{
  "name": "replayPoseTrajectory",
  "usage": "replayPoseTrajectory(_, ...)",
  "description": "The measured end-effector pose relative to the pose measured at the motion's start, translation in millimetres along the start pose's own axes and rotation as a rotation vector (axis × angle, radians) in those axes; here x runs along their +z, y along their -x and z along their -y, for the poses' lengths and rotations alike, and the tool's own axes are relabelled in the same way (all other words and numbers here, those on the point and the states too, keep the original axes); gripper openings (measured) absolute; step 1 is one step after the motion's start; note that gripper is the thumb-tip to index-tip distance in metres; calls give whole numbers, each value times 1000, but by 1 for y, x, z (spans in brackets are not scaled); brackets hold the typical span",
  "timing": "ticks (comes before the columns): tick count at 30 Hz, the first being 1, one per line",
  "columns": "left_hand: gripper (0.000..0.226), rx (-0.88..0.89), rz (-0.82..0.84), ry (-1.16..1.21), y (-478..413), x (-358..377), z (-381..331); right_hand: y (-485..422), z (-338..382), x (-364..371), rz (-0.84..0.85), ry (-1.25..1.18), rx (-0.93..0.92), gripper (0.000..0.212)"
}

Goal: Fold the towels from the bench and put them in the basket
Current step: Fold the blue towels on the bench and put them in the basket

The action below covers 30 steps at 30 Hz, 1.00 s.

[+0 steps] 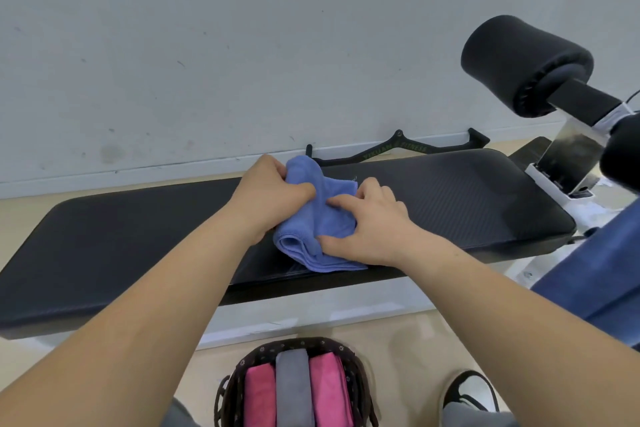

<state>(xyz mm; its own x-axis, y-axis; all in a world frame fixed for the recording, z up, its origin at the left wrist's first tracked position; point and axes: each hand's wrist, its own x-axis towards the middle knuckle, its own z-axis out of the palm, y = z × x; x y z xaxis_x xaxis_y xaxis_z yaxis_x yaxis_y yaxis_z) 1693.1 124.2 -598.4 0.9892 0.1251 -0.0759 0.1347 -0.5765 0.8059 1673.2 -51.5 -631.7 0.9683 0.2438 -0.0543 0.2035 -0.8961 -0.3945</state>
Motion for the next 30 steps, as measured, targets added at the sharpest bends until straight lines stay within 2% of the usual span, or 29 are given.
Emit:
replayPoseTrajectory(3, 40, 59, 17, -90, 1, 15, -13, 2, 3, -6, 27, -123, -17, 44)
replayPoseTrajectory(5, 45, 95, 46, -153, 4, 24, -22, 1, -2, -11, 111, -312, -10, 24)
replayPoseTrajectory(8, 47, 192, 13, -271, 9, 38, -30, 0, -18, -18, 147, -636, 85, 8)
replayPoseTrajectory(12, 44, 241, -4, -384, 16, 62, -27, -2, -30, -21, 109, -796, 276, 30)
replayPoseTrajectory(14, 39, 189, 67, -350, 16, 68, -30, -3, -32, -20, 106, -850, 316, 26)
replayPoseTrajectory(16, 30, 102, 161, -170, 13, 65, -36, -3, -32, -19, 96, -855, 319, 32)
replayPoseTrajectory(19, 42, 7, 223, -7, 11, 49, -35, -4, -29, -15, 60, -735, 286, 42)
replayPoseTrajectory(21, 40, 52, 122, -71, 3, 38, -24, -7, -27, -10, 25, -664, 288, 42)
replayPoseTrajectory(23, 55, 39, 41, -177, -1, 27, -12, -9, -24, -9, 1, -630, 311, 40)
replayPoseTrajectory(24, 61, -22, 58, -157, -2, 24, -8, -10, -24, -9, 1, -625, 321, 37)
replayPoseTrajectory(28, 39, -214, 234, 168, -2, 29, 1, -10, -21, -10, 39, -621, 317, 28)
replayPoseTrajectory(30, 43, -266, 278, 255, -1, 29, -1, -8, -20, -10, 91, -649, 280, 22)
